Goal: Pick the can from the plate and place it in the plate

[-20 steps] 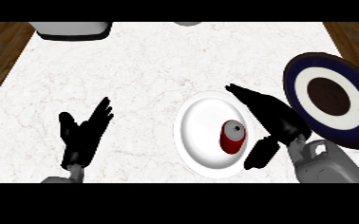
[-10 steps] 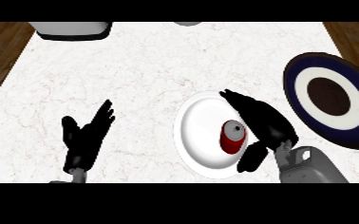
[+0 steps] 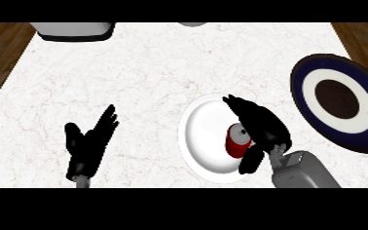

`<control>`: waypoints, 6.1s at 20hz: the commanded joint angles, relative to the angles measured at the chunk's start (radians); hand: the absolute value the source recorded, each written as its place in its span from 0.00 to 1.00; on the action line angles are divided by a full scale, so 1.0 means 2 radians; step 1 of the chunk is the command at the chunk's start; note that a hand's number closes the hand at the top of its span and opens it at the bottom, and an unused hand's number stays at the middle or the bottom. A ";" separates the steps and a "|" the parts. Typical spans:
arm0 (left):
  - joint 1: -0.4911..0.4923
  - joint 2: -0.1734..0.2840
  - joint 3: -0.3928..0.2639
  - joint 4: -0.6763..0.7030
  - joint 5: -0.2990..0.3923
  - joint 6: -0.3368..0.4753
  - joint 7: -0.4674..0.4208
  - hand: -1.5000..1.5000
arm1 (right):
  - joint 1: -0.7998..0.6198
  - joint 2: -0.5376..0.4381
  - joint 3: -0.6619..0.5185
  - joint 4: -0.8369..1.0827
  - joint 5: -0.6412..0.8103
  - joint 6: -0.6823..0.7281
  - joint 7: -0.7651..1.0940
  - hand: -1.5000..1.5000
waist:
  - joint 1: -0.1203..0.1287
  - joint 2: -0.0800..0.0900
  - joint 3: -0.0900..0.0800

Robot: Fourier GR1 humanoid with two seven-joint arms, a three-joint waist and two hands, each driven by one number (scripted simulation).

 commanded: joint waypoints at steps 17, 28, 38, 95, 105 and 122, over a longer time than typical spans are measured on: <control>-0.037 0.013 0.052 0.017 0.005 -0.043 0.027 0.50 | 0.011 0.012 -0.004 0.030 0.112 0.039 -0.103 1.00 | -0.002 0.000 0.000; 0.005 -0.003 0.053 0.011 -0.003 -0.013 0.003 0.50 | 0.242 0.029 0.047 -0.182 0.188 -0.312 -0.173 1.00 | -0.036 -0.010 0.001; 0.010 -0.018 0.030 -0.005 -0.016 -0.012 0.003 0.50 | 0.420 0.025 0.025 -0.302 0.119 -0.524 -0.241 1.00 | -0.017 -0.003 0.001; -0.033 -0.028 0.034 0.030 -0.022 -0.039 0.001 0.50 | -0.155 -0.245 -0.501 0.716 -0.395 -0.117 -0.677 0.00 | 0.016 0.010 0.003; -0.038 -0.024 0.040 0.018 -0.024 -0.030 0.021 0.50 | -0.050 -0.264 -0.484 0.709 -0.384 0.059 -0.753 0.00 | 0.007 0.007 0.004; -0.004 -0.038 0.031 0.010 -0.031 -0.024 0.003 0.50 | 0.067 -0.269 -0.457 0.667 -0.356 0.050 -0.832 0.00 | 0.003 0.003 0.004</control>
